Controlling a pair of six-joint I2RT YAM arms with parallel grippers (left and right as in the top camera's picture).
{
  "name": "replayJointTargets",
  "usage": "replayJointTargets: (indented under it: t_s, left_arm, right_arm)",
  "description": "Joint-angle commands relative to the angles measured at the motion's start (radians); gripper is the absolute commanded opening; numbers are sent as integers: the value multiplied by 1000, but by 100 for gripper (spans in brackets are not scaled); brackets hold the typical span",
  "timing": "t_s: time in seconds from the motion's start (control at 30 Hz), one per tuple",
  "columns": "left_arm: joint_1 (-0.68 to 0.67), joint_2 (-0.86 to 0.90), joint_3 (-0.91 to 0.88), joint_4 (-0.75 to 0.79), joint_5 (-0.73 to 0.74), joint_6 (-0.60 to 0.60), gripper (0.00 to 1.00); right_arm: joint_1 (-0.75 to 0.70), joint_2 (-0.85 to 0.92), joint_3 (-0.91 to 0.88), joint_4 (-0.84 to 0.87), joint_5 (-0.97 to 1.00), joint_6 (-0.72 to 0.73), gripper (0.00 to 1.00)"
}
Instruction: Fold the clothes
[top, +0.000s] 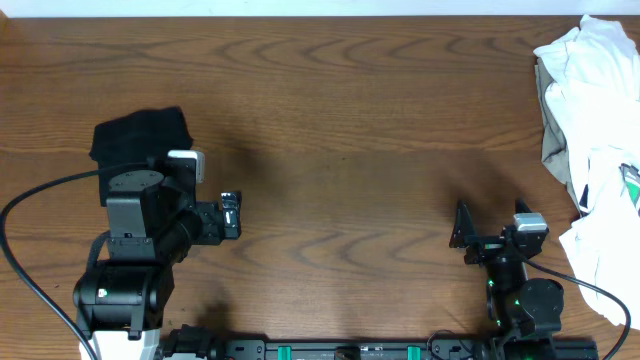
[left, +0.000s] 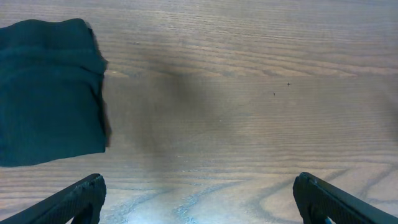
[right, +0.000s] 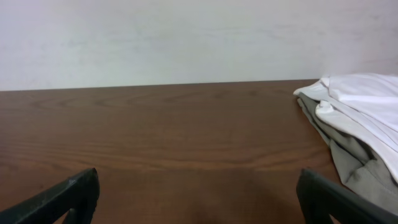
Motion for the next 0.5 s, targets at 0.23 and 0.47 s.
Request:
replayJointTargets:
  t_s: [0.23, 0.47]
  left_arm:
    - [-3, -84, -13, -3, 2, -5, 98]
    - [-3, -175, -64, -3, 2, -5, 98]
  right_arm:
    - [-11, -7, -1, -5, -11, -16, 99]
    - [-11, -7, -1, -6, -11, -16, 99]
